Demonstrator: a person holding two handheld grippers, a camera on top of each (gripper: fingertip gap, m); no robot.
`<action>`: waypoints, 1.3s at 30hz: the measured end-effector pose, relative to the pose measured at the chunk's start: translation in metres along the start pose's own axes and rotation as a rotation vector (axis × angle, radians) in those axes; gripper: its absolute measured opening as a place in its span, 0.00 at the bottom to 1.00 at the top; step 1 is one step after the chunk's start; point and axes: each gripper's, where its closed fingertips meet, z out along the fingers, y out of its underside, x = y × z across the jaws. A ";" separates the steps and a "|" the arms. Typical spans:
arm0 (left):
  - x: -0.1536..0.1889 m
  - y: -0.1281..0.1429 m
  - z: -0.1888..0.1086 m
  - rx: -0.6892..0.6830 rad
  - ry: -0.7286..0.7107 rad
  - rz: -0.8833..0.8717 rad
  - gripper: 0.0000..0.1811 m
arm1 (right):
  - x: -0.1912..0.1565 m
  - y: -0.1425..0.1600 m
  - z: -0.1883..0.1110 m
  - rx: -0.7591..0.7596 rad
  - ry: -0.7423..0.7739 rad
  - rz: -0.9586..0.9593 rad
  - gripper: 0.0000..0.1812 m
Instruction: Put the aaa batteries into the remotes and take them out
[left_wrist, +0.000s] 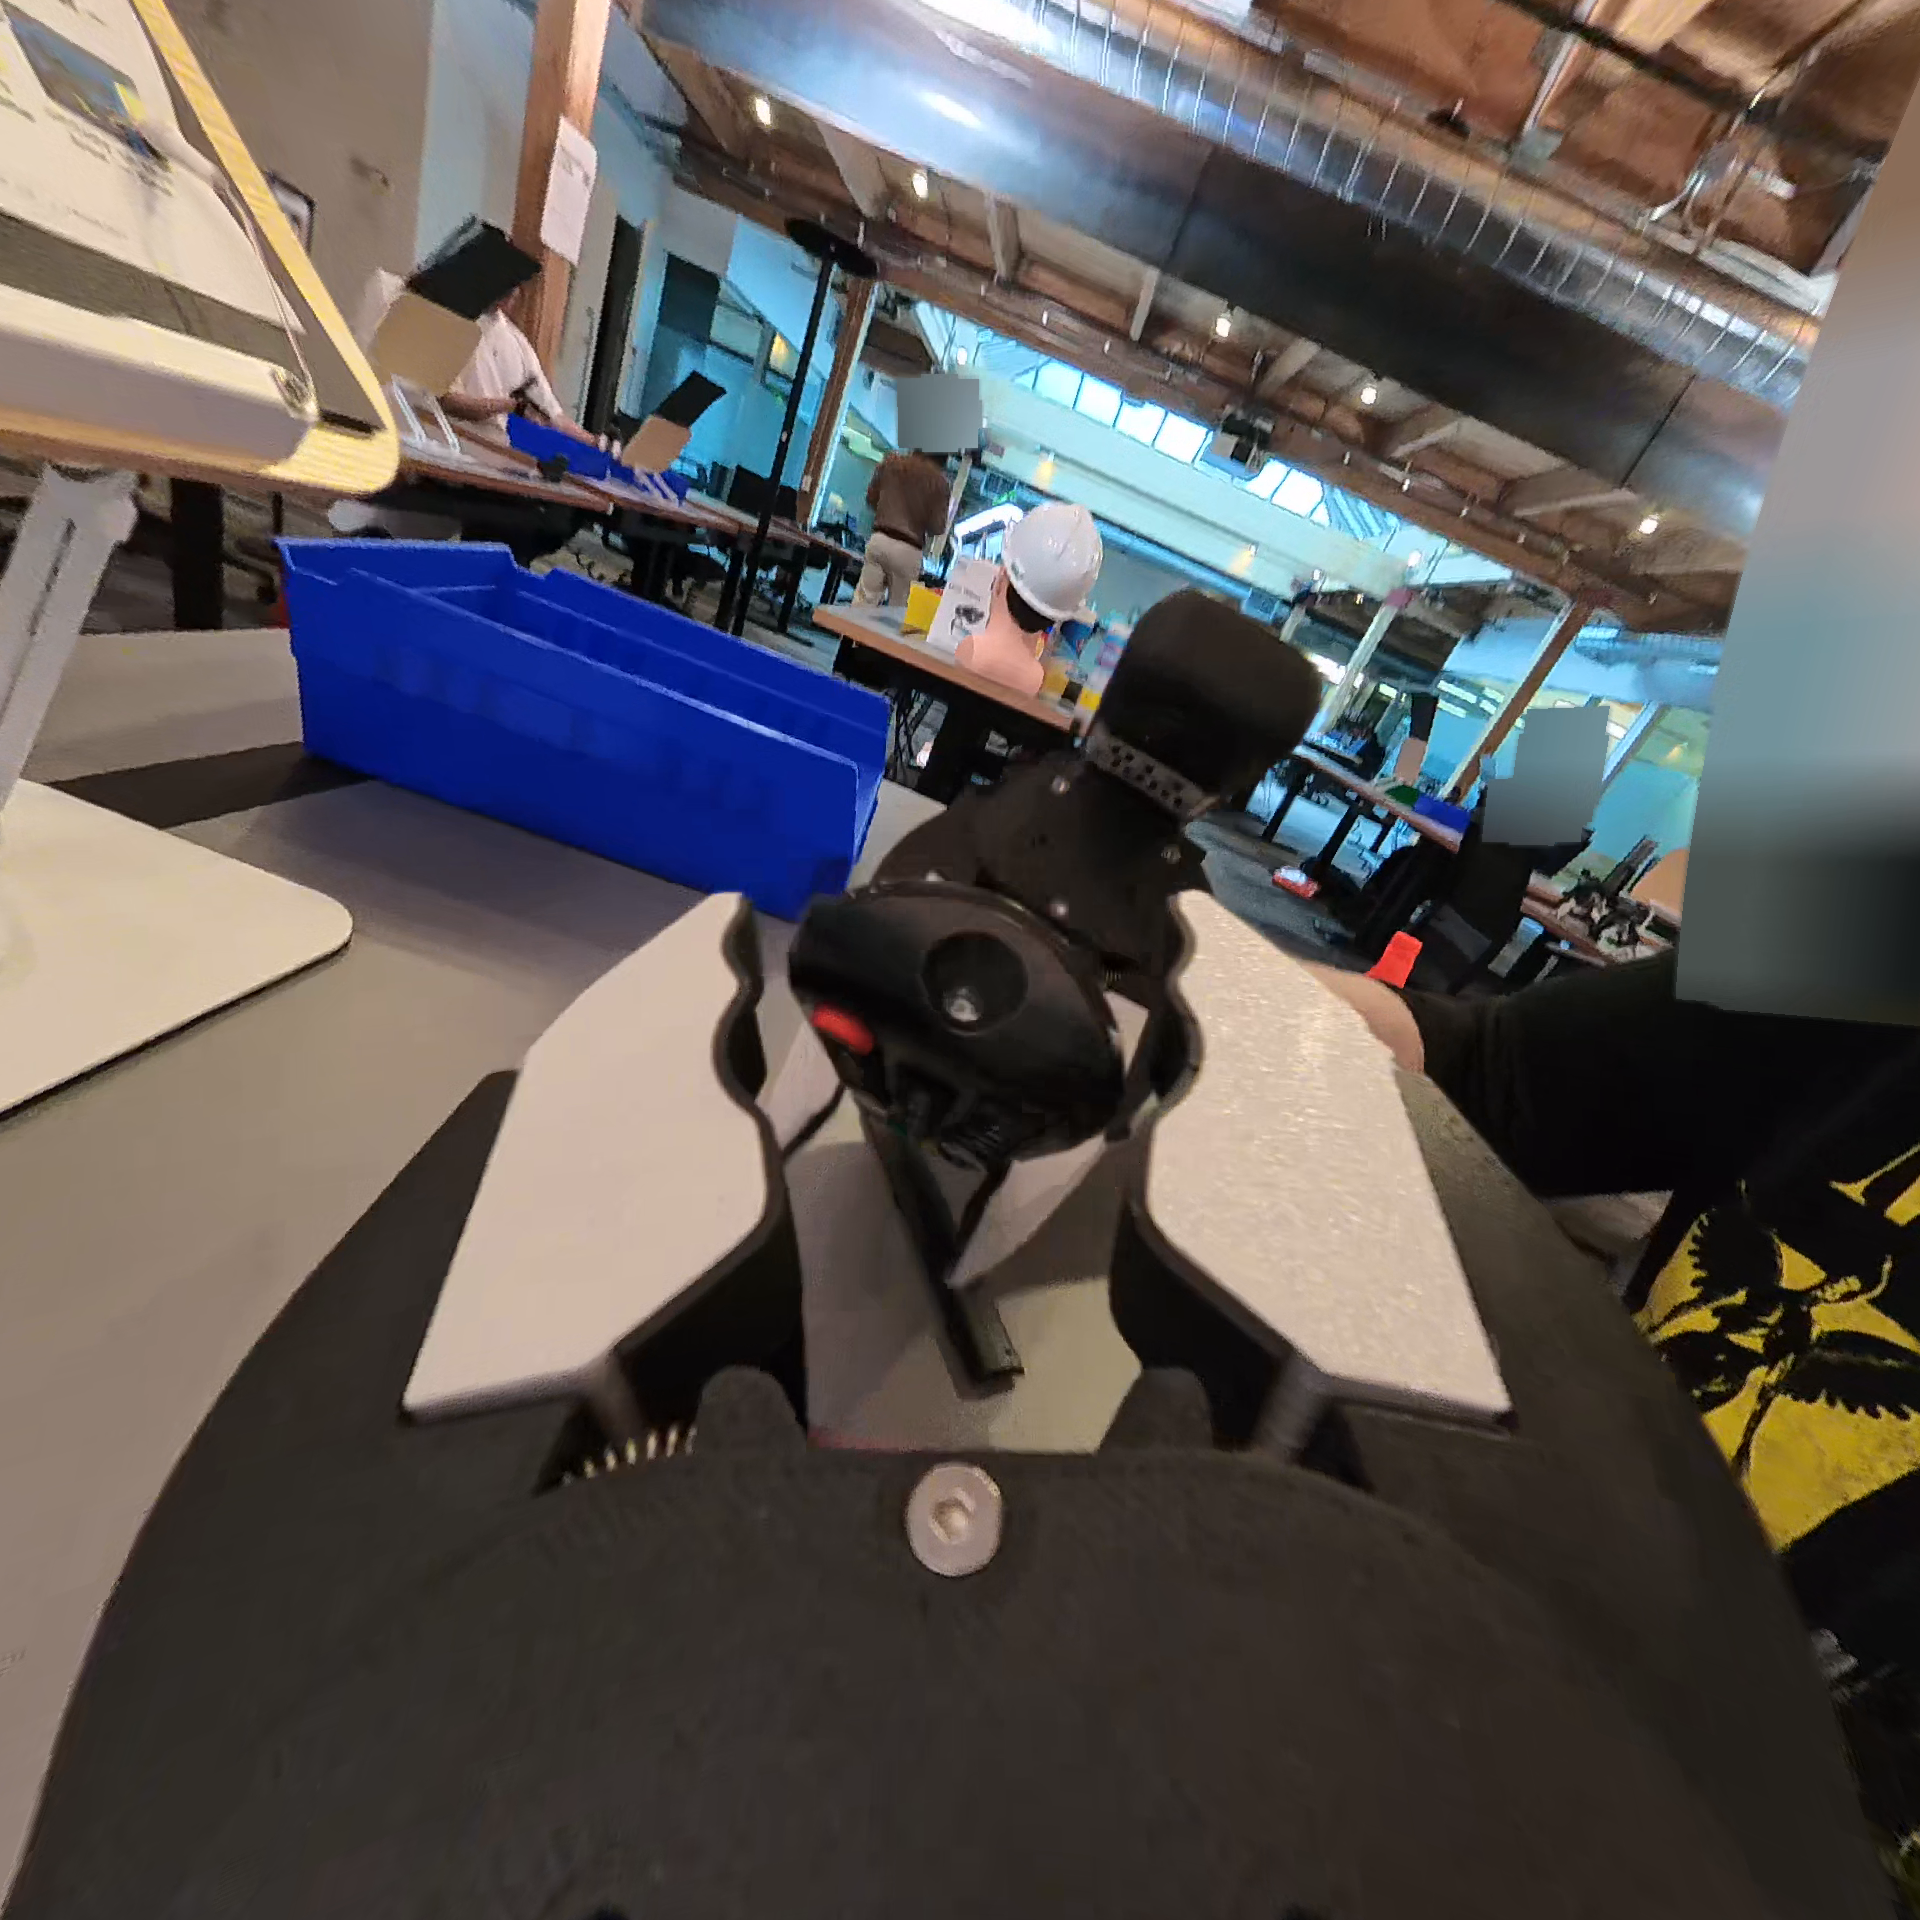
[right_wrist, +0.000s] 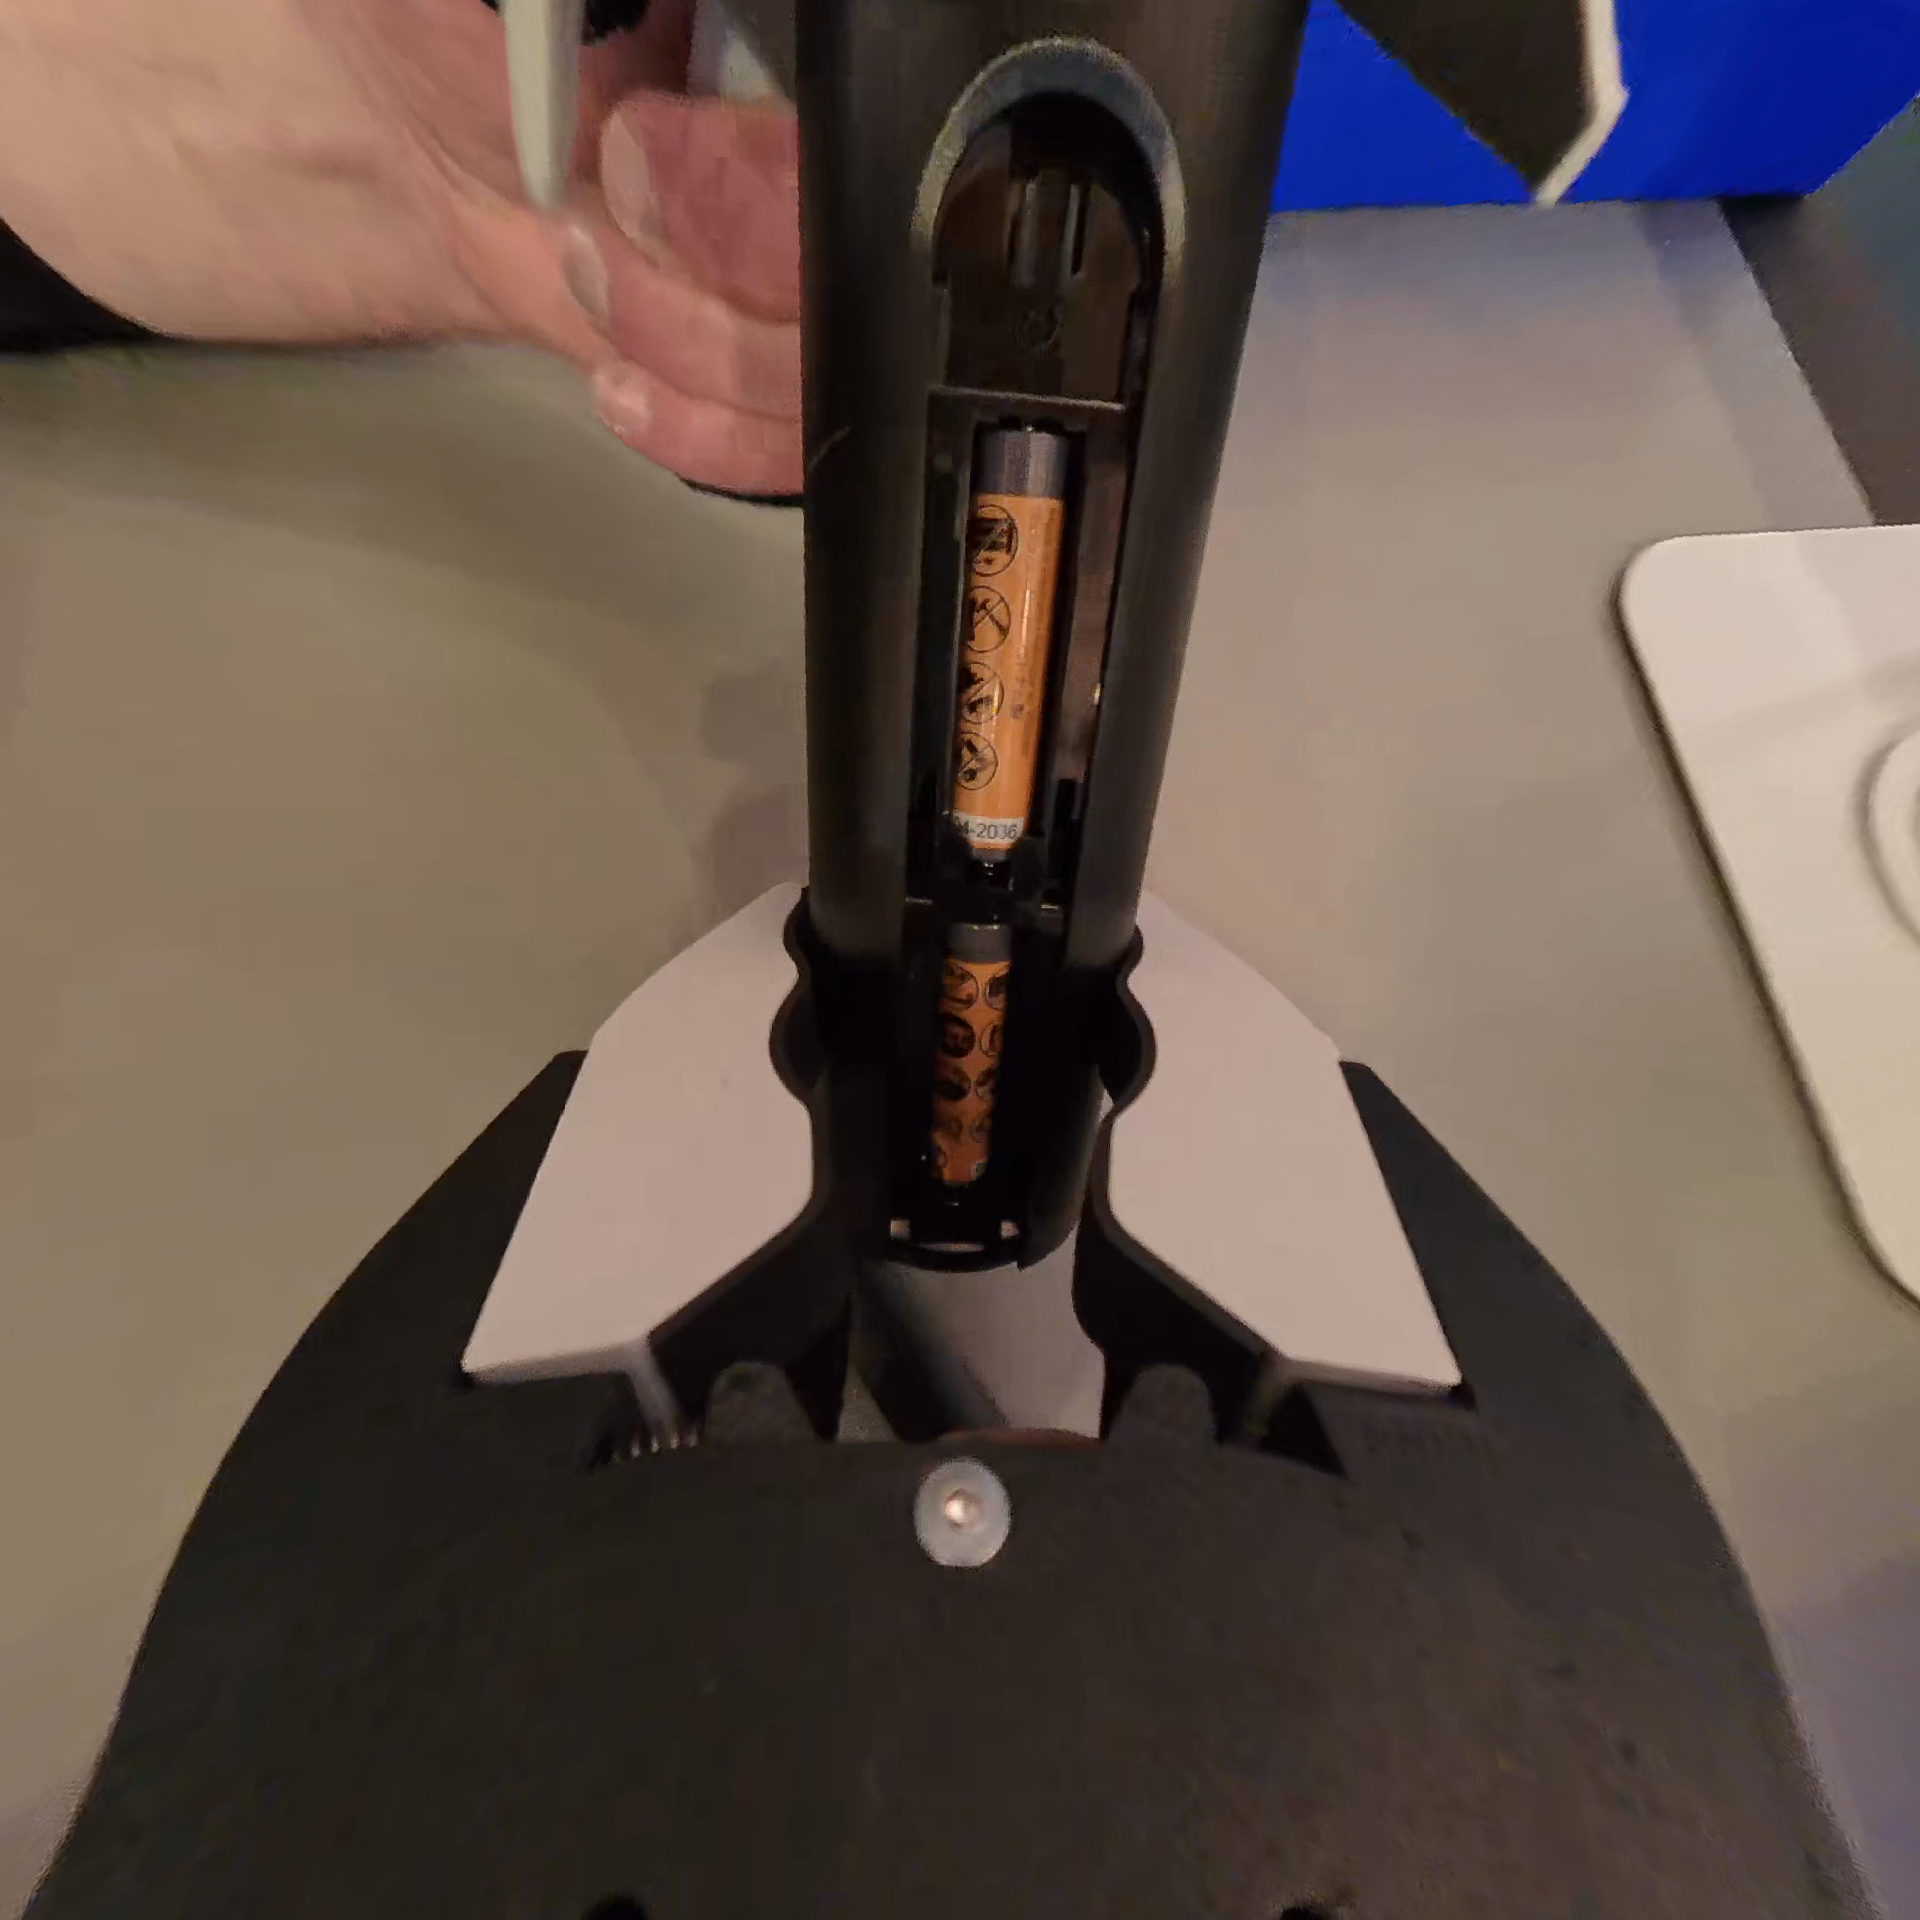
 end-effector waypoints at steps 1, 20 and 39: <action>0.000 0.004 0.000 -0.029 -0.006 0.001 0.41 | 0.004 0.001 -0.002 -0.013 0.036 -0.018 0.28; -0.025 -0.003 -0.003 0.006 -0.200 -0.064 0.21 | 0.021 -0.005 0.003 -0.008 0.231 0.005 0.29; -0.038 0.001 -0.011 -0.136 -0.278 -0.052 0.14 | 0.018 -0.037 -0.004 0.376 -0.111 0.340 0.26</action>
